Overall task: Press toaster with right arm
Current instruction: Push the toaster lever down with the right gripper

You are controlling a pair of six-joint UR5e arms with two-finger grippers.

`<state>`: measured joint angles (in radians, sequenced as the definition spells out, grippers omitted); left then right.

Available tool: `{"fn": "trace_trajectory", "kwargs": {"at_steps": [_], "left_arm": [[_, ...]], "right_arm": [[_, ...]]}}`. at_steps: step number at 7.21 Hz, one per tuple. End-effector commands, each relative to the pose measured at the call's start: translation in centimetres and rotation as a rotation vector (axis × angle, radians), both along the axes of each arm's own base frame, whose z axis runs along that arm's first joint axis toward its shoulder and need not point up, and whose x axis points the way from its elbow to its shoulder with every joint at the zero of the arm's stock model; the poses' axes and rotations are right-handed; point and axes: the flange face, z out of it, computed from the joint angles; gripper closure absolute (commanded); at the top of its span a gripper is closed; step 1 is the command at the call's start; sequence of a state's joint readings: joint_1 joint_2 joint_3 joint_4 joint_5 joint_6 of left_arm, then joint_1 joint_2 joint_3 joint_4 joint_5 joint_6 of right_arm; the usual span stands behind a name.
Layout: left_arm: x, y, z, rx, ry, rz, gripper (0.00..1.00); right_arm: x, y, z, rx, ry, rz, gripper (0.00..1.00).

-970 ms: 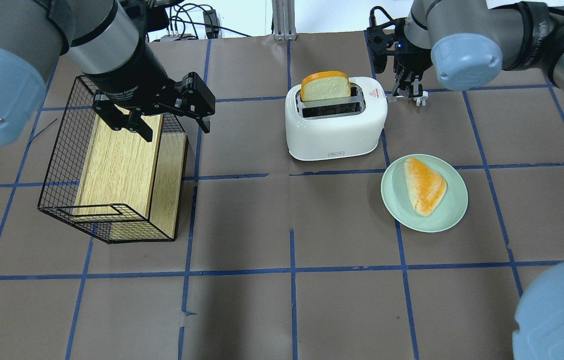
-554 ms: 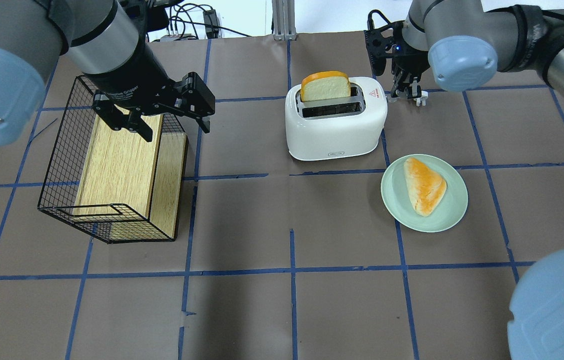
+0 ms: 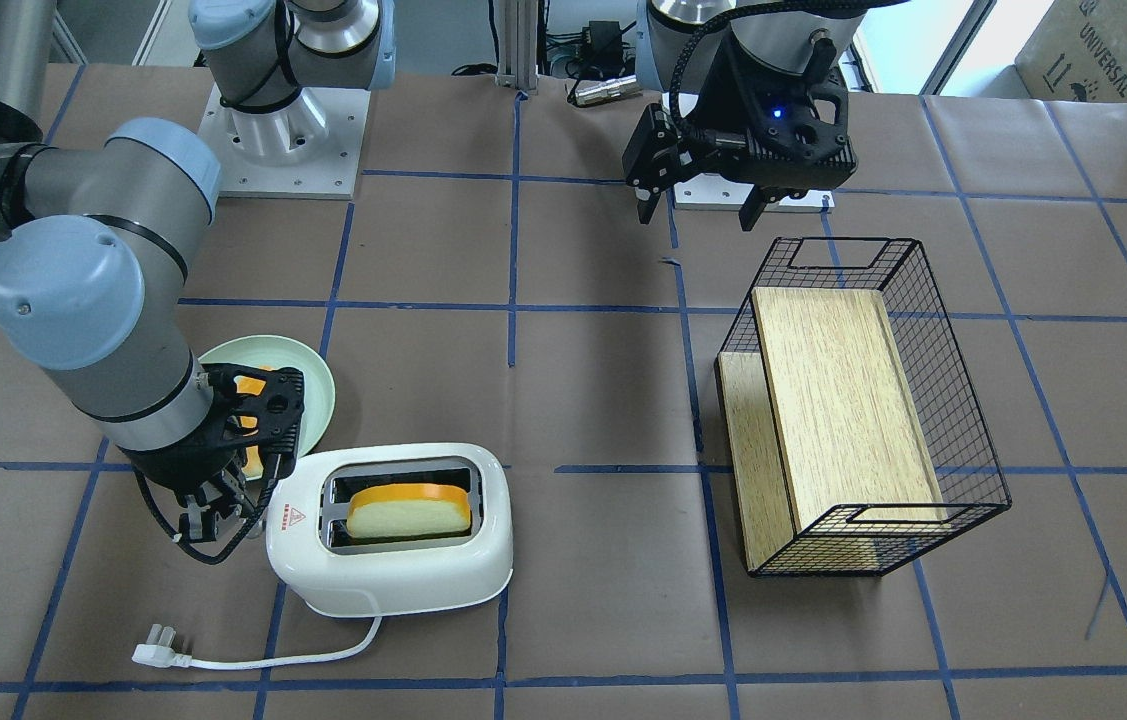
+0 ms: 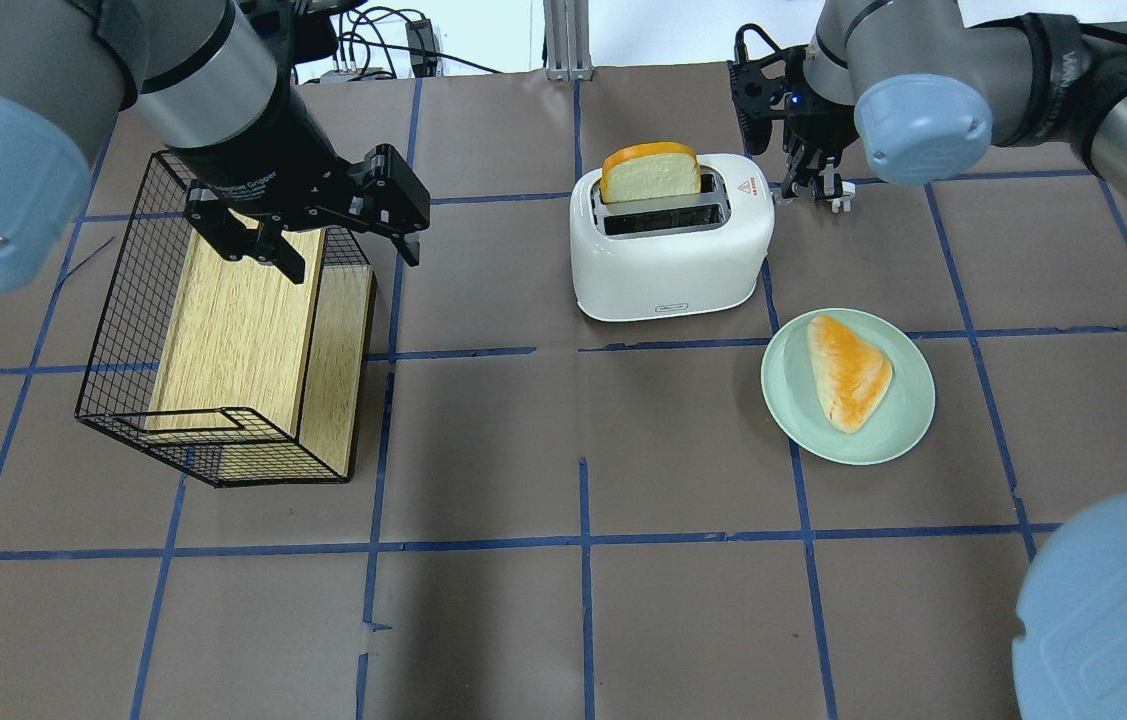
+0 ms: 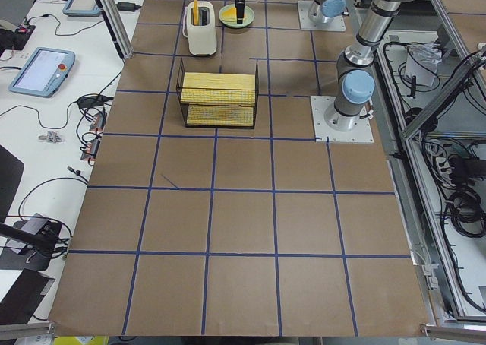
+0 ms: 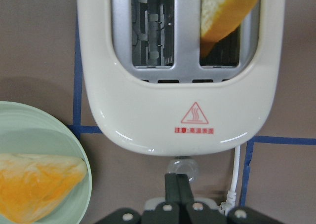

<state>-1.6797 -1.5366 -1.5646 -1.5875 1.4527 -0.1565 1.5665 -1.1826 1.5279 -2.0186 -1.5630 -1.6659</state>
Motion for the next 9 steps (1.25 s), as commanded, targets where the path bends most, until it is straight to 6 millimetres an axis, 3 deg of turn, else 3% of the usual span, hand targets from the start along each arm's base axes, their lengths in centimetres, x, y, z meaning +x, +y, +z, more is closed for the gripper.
{"fn": "trace_trajectory", "kwargs": {"at_steps": [1, 9], "left_arm": [[0.0, 0.0, 0.0, 0.001, 0.000, 0.000, 0.00], [0.0, 0.0, 0.0, 0.001, 0.000, 0.000, 0.00]], "right_arm": [[0.1, -0.3, -0.9, 0.013, -0.002, -0.003, 0.95], [0.0, -1.4, -3.7, 0.013, -0.007, 0.011, 0.95]]}}
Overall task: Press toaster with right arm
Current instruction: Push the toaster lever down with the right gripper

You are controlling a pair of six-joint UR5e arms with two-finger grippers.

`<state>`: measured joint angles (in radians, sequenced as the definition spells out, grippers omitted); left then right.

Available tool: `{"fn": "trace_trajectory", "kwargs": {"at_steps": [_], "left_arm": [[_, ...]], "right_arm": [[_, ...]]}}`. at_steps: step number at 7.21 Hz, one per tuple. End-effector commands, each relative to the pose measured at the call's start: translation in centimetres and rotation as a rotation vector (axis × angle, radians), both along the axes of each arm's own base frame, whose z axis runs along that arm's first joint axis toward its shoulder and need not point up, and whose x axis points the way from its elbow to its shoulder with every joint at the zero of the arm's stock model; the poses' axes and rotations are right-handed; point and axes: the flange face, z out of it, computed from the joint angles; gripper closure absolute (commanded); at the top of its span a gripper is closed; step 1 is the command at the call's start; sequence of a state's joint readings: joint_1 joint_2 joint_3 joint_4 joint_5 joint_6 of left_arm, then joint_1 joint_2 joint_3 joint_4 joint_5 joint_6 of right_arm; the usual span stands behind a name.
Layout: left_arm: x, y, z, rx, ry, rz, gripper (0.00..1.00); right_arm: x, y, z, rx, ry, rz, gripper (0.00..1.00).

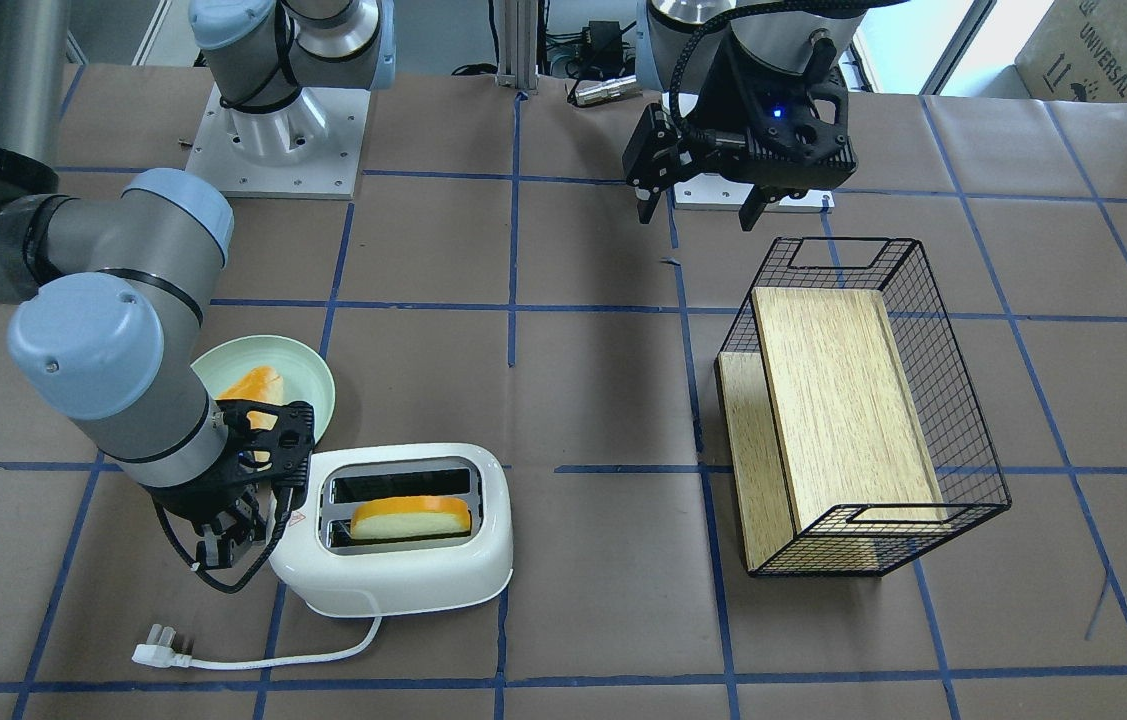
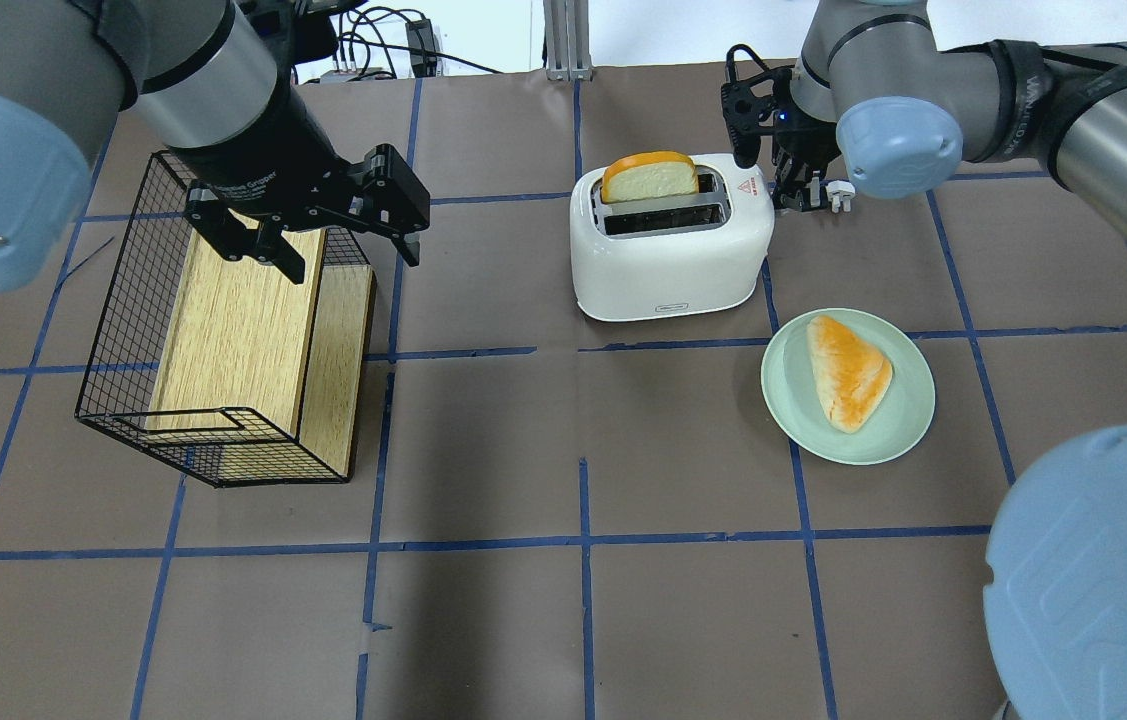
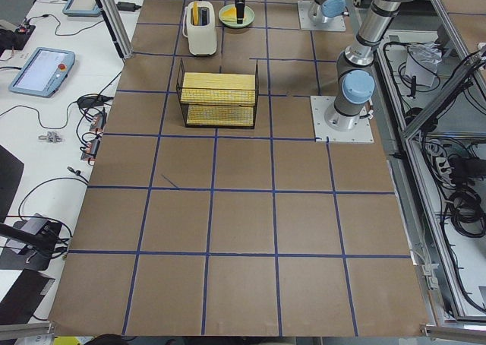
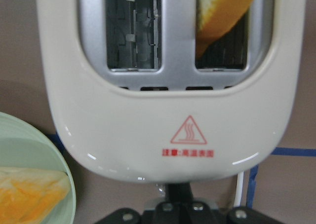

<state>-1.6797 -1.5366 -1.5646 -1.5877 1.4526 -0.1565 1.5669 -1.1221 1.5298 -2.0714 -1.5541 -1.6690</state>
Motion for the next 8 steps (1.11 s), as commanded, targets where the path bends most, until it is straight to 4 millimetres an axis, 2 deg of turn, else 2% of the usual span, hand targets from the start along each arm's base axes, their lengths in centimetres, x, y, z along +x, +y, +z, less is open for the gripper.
{"fn": "trace_trajectory", "kwargs": {"at_steps": [1, 2, 4, 8], "left_arm": [[0.0, 0.0, 0.0, 0.000, 0.000, 0.000, 0.00], [0.0, 0.0, 0.0, 0.000, 0.000, 0.000, 0.00], [0.0, 0.0, 0.0, 0.000, 0.000, 0.000, 0.00], [0.0, 0.0, 0.0, 0.000, 0.000, 0.000, 0.00]], "right_arm": [[-0.1, 0.0, -0.5, 0.007, 0.005, 0.003, 0.95], [-0.2, 0.0, -0.5, 0.007, 0.006, -0.006, 0.95], [-0.2, -0.7, -1.8, -0.002, 0.008, -0.015, 0.94], [-0.2, -0.9, -2.1, -0.010, 0.006, -0.015, 0.94]]}}
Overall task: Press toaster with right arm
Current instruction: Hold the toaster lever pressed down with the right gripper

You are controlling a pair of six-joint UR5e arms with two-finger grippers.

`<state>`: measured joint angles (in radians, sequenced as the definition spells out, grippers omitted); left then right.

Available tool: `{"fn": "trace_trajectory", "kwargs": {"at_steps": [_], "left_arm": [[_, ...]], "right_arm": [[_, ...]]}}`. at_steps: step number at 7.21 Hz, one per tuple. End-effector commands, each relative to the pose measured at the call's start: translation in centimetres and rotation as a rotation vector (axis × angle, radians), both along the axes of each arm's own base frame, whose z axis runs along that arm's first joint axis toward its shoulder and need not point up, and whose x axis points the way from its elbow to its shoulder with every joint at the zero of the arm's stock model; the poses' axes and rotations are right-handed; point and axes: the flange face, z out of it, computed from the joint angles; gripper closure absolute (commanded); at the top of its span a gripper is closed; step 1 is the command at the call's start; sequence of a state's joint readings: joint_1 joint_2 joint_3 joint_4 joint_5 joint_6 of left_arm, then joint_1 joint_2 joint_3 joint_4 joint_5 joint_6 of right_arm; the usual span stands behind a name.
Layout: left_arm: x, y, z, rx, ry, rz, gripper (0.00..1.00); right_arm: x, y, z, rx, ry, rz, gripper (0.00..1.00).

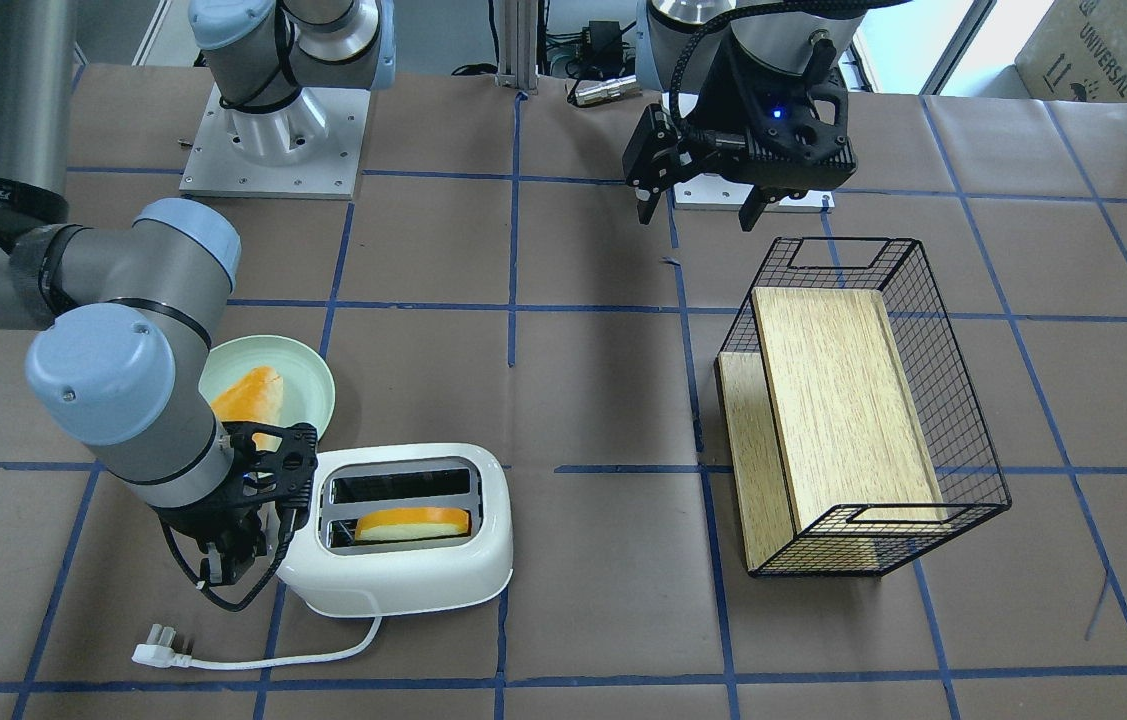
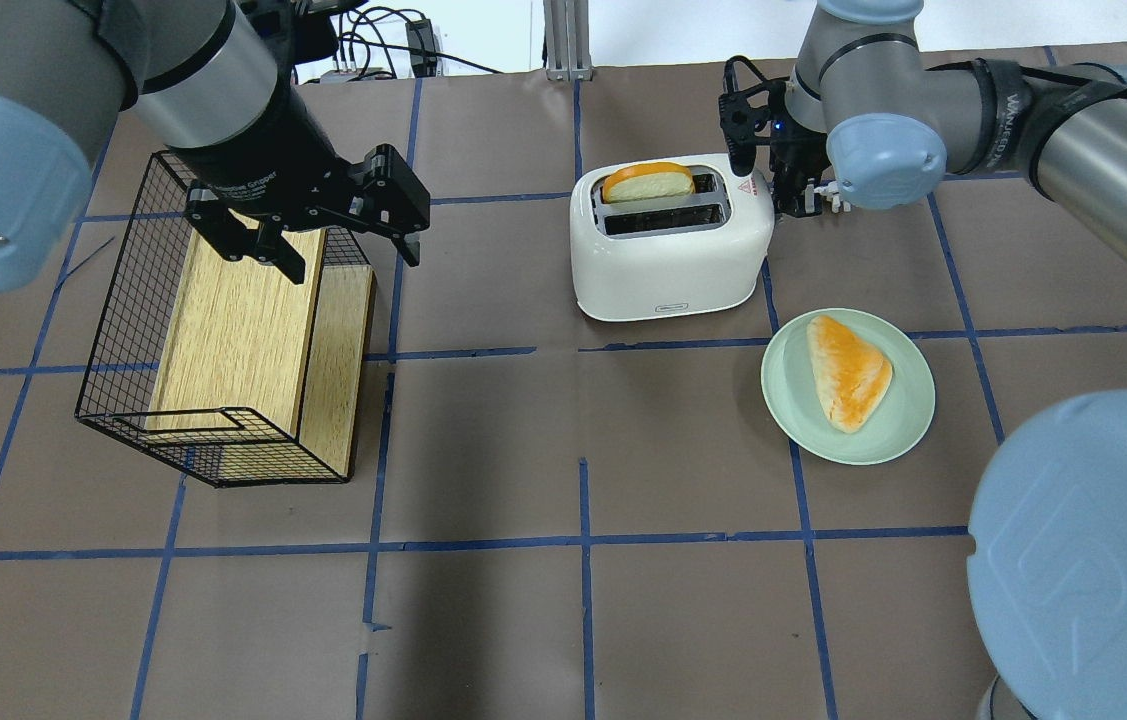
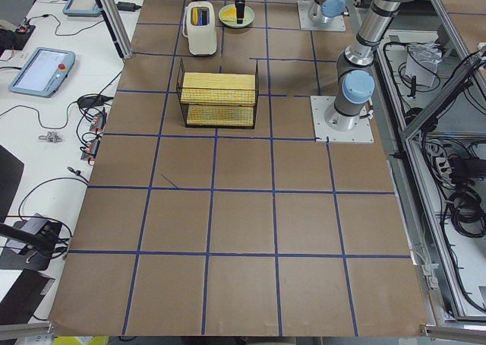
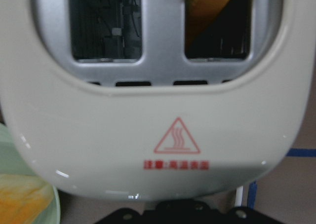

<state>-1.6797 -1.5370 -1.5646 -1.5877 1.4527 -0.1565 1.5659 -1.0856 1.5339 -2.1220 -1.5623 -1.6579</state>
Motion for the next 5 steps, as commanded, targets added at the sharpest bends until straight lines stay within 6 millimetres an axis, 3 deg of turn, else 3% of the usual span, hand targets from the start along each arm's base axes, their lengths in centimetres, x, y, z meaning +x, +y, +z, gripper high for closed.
{"fn": "trace_trajectory", "kwargs": {"at_steps": [1, 5], "left_arm": [[0.00, 0.00, 0.00, 0.000, 0.000, 0.000, 0.00], [0.00, 0.00, 0.00, 0.000, 0.000, 0.000, 0.00]], "right_arm": [[0.02, -0.05, -0.26, 0.003, -0.001, -0.002, 0.94], [-0.03, -0.14, -0.79, 0.012, -0.005, -0.002, 0.94]]}}
